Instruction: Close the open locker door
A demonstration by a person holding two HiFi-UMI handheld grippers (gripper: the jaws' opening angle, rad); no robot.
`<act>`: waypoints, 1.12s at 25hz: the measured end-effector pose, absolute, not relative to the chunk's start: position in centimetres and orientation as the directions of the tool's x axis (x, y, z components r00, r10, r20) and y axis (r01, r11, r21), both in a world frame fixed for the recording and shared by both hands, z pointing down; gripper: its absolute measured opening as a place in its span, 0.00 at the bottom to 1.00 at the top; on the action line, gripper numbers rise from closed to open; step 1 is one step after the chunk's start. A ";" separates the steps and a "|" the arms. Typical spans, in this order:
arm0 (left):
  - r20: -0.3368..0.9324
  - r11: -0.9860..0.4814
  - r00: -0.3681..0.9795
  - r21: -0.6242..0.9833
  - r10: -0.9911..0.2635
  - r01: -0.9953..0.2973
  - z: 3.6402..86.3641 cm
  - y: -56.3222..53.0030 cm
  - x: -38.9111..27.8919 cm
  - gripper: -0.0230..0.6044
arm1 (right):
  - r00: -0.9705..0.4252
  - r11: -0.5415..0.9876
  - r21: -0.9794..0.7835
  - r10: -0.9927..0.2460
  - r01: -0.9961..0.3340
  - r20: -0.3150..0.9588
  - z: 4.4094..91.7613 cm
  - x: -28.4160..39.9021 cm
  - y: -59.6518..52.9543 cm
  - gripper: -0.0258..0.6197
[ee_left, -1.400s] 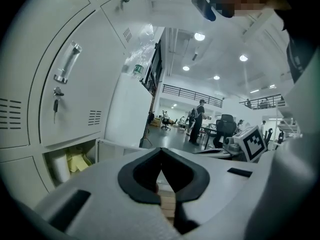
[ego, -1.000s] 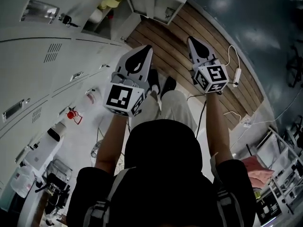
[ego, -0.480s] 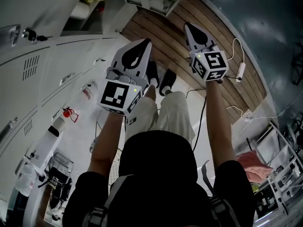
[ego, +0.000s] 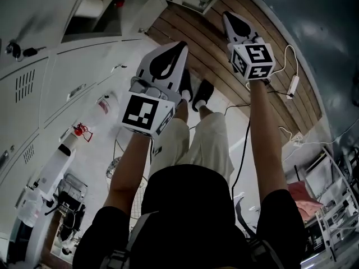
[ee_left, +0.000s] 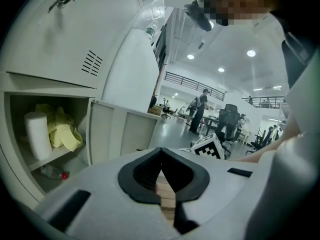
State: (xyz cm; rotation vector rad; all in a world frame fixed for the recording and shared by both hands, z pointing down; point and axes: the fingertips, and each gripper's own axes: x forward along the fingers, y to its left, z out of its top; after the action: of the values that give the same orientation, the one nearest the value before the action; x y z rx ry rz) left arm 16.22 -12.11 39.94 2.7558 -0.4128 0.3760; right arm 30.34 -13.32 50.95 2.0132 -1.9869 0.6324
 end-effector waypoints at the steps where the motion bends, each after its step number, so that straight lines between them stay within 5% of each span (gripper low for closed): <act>1: 0.301 -0.903 0.923 0.281 -0.240 -0.326 40.1 -12.1 16.2 0.06 | -0.020 -0.042 -0.124 -0.884 -0.991 0.466 51.3 30.5 -13.6 0.05; 28: 0.342 -0.878 0.895 0.279 -0.287 -0.388 44.2 -12.5 14.9 0.06 | -0.071 0.026 -0.099 -0.870 -0.995 0.487 56.1 32.6 -17.3 0.16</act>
State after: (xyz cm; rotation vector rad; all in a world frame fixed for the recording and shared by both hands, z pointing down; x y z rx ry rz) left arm 14.92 -12.52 44.24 2.7174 -0.4998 0.4166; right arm 32.56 -17.26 56.07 1.9140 -2.0161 0.6055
